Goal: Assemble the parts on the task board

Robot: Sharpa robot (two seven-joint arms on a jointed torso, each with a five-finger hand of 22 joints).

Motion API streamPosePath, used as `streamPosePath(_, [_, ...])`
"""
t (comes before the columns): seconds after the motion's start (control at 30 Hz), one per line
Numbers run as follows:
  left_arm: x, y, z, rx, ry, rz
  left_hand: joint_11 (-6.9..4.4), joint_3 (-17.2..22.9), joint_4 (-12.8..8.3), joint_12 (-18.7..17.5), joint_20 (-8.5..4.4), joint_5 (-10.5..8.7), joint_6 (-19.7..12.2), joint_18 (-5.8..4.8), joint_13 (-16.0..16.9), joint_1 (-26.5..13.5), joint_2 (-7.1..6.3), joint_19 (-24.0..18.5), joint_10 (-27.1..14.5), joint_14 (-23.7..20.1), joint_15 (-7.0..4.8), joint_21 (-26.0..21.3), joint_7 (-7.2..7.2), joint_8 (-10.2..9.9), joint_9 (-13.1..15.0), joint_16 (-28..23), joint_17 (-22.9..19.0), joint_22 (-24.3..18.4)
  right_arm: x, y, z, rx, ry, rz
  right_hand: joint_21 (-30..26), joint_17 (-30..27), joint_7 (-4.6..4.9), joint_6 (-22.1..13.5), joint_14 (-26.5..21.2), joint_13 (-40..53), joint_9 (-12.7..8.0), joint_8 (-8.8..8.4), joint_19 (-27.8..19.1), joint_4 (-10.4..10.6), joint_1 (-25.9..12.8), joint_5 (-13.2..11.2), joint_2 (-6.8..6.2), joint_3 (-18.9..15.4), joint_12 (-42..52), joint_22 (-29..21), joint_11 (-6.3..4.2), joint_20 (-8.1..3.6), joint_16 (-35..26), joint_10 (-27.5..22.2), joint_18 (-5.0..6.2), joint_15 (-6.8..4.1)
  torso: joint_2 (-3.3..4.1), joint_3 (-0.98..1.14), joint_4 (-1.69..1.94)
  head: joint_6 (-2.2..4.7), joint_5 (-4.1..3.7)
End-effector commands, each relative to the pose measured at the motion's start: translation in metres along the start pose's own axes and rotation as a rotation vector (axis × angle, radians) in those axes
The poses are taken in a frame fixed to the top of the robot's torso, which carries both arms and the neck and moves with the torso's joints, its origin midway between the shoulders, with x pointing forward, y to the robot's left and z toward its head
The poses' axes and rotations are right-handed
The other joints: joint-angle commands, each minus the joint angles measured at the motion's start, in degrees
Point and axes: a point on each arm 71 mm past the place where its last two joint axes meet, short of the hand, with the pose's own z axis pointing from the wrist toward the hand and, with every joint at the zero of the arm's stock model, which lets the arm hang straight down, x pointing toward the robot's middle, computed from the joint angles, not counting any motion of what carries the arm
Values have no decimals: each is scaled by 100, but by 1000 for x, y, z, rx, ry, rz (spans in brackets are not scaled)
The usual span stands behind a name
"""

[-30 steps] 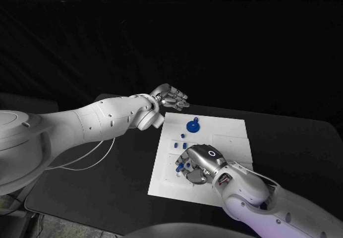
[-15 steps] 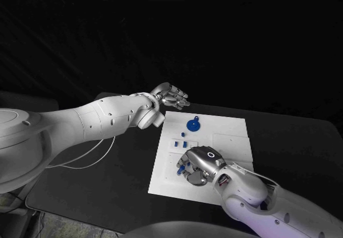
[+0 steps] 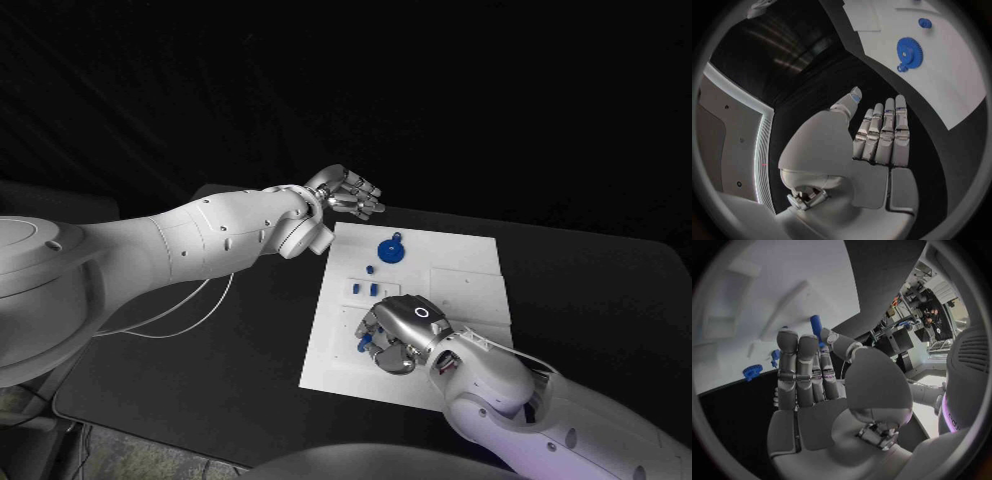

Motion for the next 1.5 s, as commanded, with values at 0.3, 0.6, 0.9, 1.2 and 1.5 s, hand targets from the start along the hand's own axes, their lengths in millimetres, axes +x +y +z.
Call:
streamPosePath(0.3, [2,-1,0,5,16,-10,-6,-24,-8,12,-3,-39,-41,-24,-9,4,56,25,-36,-56,0,31,-3,-17,-8,-18,-5,-7,6,2,1,1,12,-47,-20,10,3,36,12,15,7,26,221,-28,-1,23,19,19,15,10,-168,-38,-37,222,106,-30,-3,-3,0,-21,9])
streamPosePath(0.6, [3,-2,0,3,18,-10,-6,-24,-8,12,-3,-39,-41,-24,-9,4,56,25,-36,-56,0,31,-3,-17,-8,-18,-5,-7,15,4,0,1,52,-61,-67,6,8,25,7,14,2,25,211,-25,-11,24,24,2,15,-2,-163,-33,-48,205,103,-25,-3,-4,-2,-26,10])
streamPosePath(0.9, [3,-1,0,2,19,-11,-6,-24,-8,12,-3,-39,-41,-24,-9,4,56,25,-36,-56,0,31,-3,-17,-8,-18,-5,-7,16,5,0,-12,32,-14,-433,-67,97,-766,19,-6,-55,13,215,207,-284,172,-379,-1114,16,-223,103,144,-70,-816,196,173,-3,0,-3,-22,8])
streamPosePath(1.2, [3,-1,0,-1,19,-11,-6,-24,-8,12,-3,-39,-41,-24,-9,4,56,25,-36,-56,0,31,-3,-17,-8,-18,-5,-7,12,2,-3,-15,-27,20,-735,-268,-75,-1327,-85,-14,-57,16,209,887,530,321,-529,-2757,29,-669,346,357,12,-1754,508,350,-2,6,-7,-8,-4])
streamPosePath(1.5, [1,0,0,-6,19,-10,-3,-33,-11,12,0,-39,-57,-25,-9,11,53,20,-44,-67,4,30,-3,-18,-9,-19,-6,-9,3,-2,-12,-10,-98,47,-729,-321,-89,-1345,-101,-14,-57,15,207,980,576,338,-597,-2750,32,-762,352,367,22,-1778,547,354,-1,9,-13,27,-38])
